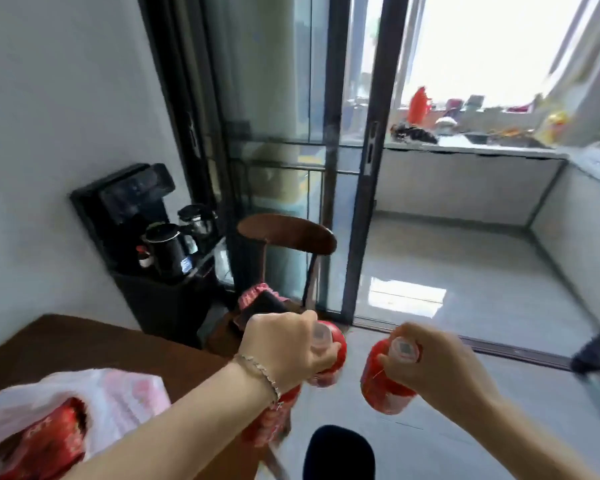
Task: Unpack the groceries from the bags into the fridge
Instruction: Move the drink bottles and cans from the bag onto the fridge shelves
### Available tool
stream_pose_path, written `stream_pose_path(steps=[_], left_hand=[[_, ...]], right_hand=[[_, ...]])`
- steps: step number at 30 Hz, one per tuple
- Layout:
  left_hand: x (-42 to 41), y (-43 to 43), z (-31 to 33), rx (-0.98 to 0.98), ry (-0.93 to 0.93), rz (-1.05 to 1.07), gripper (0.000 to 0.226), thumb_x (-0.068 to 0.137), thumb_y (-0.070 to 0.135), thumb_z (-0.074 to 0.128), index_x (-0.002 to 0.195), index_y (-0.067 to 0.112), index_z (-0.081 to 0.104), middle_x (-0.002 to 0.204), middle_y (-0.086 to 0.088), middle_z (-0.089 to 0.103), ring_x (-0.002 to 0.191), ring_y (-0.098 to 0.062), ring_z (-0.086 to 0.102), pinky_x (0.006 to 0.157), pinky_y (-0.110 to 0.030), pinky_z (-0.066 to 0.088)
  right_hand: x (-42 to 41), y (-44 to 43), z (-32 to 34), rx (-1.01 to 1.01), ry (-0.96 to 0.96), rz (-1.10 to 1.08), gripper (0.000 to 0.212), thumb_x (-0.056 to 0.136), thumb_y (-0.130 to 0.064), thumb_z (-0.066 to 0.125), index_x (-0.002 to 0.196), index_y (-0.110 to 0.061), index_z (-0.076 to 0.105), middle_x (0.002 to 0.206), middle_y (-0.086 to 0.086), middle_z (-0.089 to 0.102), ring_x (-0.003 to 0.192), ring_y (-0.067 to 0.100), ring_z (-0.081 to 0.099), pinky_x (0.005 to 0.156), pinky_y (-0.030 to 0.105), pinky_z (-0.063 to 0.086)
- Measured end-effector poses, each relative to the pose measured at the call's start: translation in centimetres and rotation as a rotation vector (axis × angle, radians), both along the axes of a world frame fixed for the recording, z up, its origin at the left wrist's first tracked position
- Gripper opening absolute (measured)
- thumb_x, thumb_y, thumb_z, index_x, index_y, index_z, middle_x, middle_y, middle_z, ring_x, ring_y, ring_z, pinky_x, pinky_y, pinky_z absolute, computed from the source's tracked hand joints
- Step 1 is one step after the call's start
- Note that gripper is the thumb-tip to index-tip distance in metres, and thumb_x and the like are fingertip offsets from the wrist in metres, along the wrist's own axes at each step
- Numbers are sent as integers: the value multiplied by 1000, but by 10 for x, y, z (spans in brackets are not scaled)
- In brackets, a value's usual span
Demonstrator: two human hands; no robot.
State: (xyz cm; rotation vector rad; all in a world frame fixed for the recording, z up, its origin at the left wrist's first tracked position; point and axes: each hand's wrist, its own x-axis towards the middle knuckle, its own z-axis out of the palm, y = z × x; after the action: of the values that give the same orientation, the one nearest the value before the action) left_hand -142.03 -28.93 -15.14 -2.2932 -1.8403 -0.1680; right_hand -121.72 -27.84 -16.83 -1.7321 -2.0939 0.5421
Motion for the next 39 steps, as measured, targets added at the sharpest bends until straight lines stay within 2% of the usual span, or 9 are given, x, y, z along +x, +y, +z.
stream_pose_path(steps=[3, 7, 10, 14, 19, 23, 30, 34, 39], left_hand=[[104, 23, 4, 74, 44, -216, 44, 78, 62, 55, 76, 18, 61, 67, 3, 66, 57, -13, 63, 50, -19, 40], [259, 43, -2, 28, -22, -418, 51, 86, 66, 35, 101, 24, 58, 89, 6, 67, 77, -12, 62, 65, -19, 45], [371, 52, 1, 0, -67, -494, 48, 85, 65, 41, 99, 22, 58, 93, 6, 66, 84, -13, 61, 65, -19, 36], [508, 60, 8, -41, -117, -647, 46, 86, 62, 39, 95, 22, 58, 89, 5, 67, 81, -15, 62, 69, -21, 44], [653, 72, 23, -27, -190, -802, 42, 86, 55, 39, 68, 17, 43, 62, 4, 48, 65, -18, 50, 62, -23, 36], [762, 98, 35, 4, -184, -1009, 49, 84, 61, 36, 82, 16, 55, 74, 2, 62, 67, -14, 55, 64, -22, 35], [947, 154, 84, 51, -189, -1336, 44, 84, 66, 35, 79, 23, 44, 61, 9, 43, 80, -14, 61, 67, -24, 33], [1049, 178, 109, 105, -233, -1451, 45, 83, 68, 35, 86, 25, 48, 81, 7, 62, 84, -15, 62, 68, -24, 36], [1168, 192, 124, 144, -286, -1523, 44, 83, 69, 35, 83, 27, 46, 74, 9, 57, 69, -13, 54, 65, -25, 37]], right_hand=[[107, -15, -2, 19, -56, -186, 27, 74, -45, 70, 93, -27, 64, 90, -8, 67, 77, 15, 59, 59, 20, 40], [256, -44, -2, 16, -14, -439, 21, 70, -47, 69, 75, -29, 60, 74, -8, 64, 76, 15, 61, 66, 31, 48], [355, -65, 1, 15, -18, -583, 21, 69, -47, 65, 70, -29, 56, 75, -7, 63, 77, 13, 58, 67, 30, 46], [472, -87, 14, 0, -39, -765, 16, 73, -40, 67, 76, -26, 59, 77, -9, 62, 78, 11, 57, 61, 24, 39], [588, -98, 31, 51, -59, -958, 17, 72, -41, 68, 76, -27, 59, 78, -10, 62, 77, 11, 57, 62, 25, 39], [671, -89, 40, 120, -54, -1121, 19, 71, -42, 70, 76, -27, 60, 77, -10, 64, 77, 12, 59, 66, 28, 44], [812, -50, 68, 187, -73, -1365, 17, 73, -39, 67, 73, -25, 57, 70, -9, 62, 68, 9, 57, 52, 15, 36], [885, -33, 93, 206, -60, -1473, 18, 77, -43, 65, 73, -27, 58, 70, -10, 64, 61, 0, 53, 48, 15, 36], [982, -25, 107, 292, -36, -1560, 28, 80, -48, 63, 72, -21, 56, 73, -6, 65, 72, 7, 60, 62, 27, 50]])
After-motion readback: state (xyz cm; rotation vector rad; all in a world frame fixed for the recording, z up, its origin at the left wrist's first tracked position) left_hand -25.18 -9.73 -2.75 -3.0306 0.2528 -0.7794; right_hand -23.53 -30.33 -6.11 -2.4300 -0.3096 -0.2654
